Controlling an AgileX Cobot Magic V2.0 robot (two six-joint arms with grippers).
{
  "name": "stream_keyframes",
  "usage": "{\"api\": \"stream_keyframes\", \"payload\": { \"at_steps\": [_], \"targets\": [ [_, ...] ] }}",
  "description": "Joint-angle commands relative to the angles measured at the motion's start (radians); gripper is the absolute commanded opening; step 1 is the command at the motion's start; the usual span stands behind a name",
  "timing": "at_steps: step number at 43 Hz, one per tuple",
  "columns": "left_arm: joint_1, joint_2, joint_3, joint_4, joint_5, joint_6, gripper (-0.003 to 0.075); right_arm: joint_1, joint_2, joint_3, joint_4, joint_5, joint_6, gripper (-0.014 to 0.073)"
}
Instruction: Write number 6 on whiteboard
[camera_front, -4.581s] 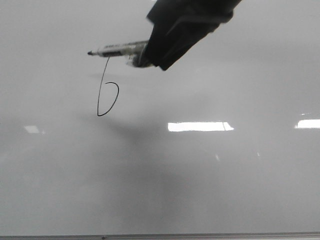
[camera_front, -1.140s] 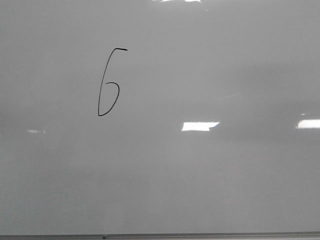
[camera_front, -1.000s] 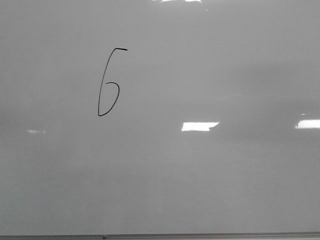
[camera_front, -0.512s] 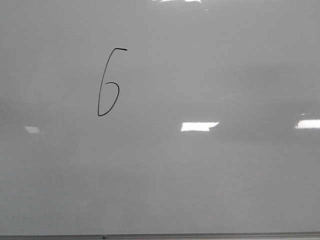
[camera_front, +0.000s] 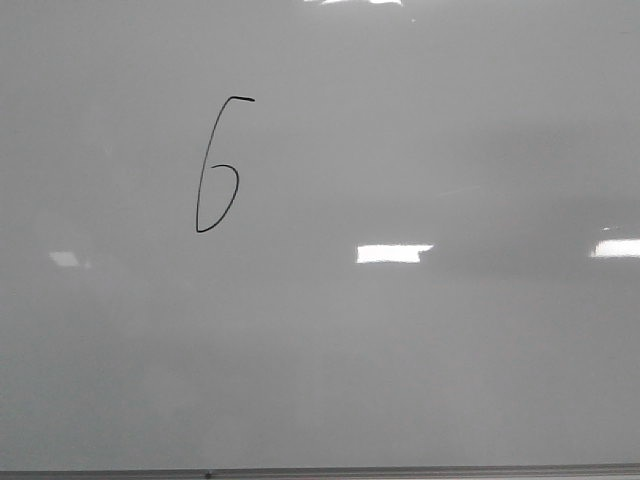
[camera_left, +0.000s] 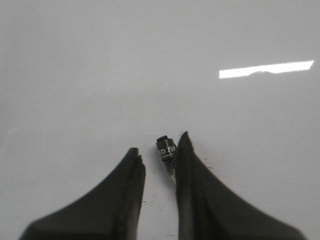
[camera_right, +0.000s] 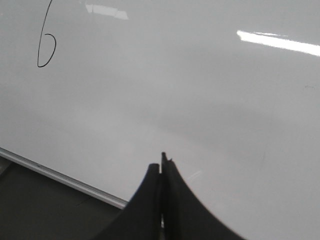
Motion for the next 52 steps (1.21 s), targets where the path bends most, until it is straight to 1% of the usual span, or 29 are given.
{"api": "stream_keyframes", "payload": {
  "at_steps": [1, 6, 13, 43, 49, 52],
  "targets": [
    [-0.006, -0.112, -0.027, 0.001, 0.014, 0.001, -0.0020, -0.007, 0.003, -0.026, 0.007, -0.082, -0.005, -0.0068],
    [-0.006, -0.210, -0.027, 0.001, 0.079, 0.001, -0.0020, -0.007, 0.003, -0.026, 0.007, -0.081, -0.005, -0.0068],
    [-0.006, -0.294, -0.027, 0.001, 0.090, 0.001, -0.0020, -0.007, 0.003, -0.026, 0.007, -0.081, -0.005, -0.0068],
    [-0.006, -0.305, -0.027, 0.001, 0.082, 0.001, -0.0020, -0.007, 0.003, -0.026, 0.007, -0.081, -0.005, -0.0068],
    [-0.010, -0.329, -0.002, -0.023, 0.066, 0.001, -0.0020, -0.007, 0.003, -0.026, 0.007, -0.081, -0.005, -0.0068],
    [-0.033, -0.371, 0.033, -0.047, 0.045, 0.006, -0.0020, -0.007, 0.003, -0.026, 0.007, -0.081, -0.005, -0.0068]
  ]
}}
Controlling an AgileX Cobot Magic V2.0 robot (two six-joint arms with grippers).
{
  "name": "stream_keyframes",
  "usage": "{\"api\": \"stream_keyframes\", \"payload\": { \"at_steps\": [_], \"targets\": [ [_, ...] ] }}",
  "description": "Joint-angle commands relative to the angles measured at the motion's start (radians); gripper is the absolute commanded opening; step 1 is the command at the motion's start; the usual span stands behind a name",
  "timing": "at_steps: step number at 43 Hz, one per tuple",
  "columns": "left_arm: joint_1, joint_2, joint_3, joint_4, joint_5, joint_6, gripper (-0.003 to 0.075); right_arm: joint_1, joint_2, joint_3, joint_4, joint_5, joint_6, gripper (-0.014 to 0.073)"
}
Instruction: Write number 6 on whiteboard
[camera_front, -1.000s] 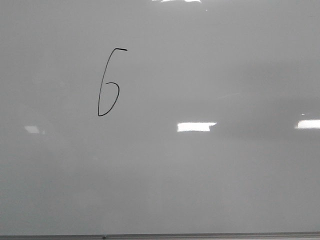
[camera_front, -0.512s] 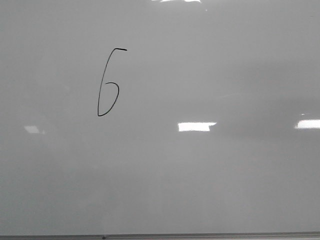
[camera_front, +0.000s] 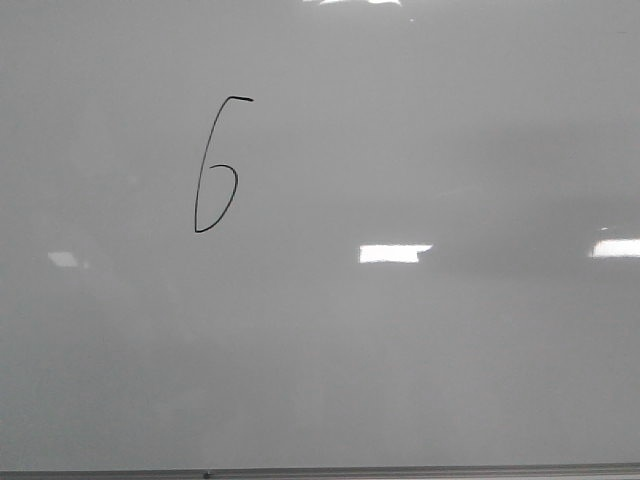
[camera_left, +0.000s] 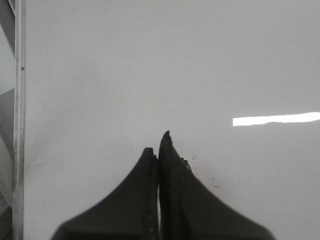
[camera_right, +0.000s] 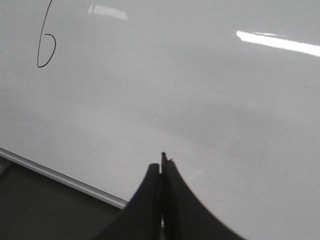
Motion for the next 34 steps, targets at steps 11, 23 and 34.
{"api": "stream_keyframes", "payload": {
  "at_steps": [11, 23, 34],
  "targets": [
    [-0.151, -0.245, 0.222, -0.195, -0.112, 0.167, -0.0020, -0.007, 0.003, -0.026, 0.007, -0.079, -0.005, -0.0068],
    [-0.094, -0.368, 0.439, -0.221, -0.137, 0.096, -0.0020, -0.007, 0.004, -0.026, 0.007, -0.073, -0.005, -0.0068],
    [-0.080, -0.372, 0.502, -0.220, -0.165, 0.096, -0.0020, -0.007, 0.004, -0.026, 0.007, -0.072, -0.005, -0.0068]
  ]
}}
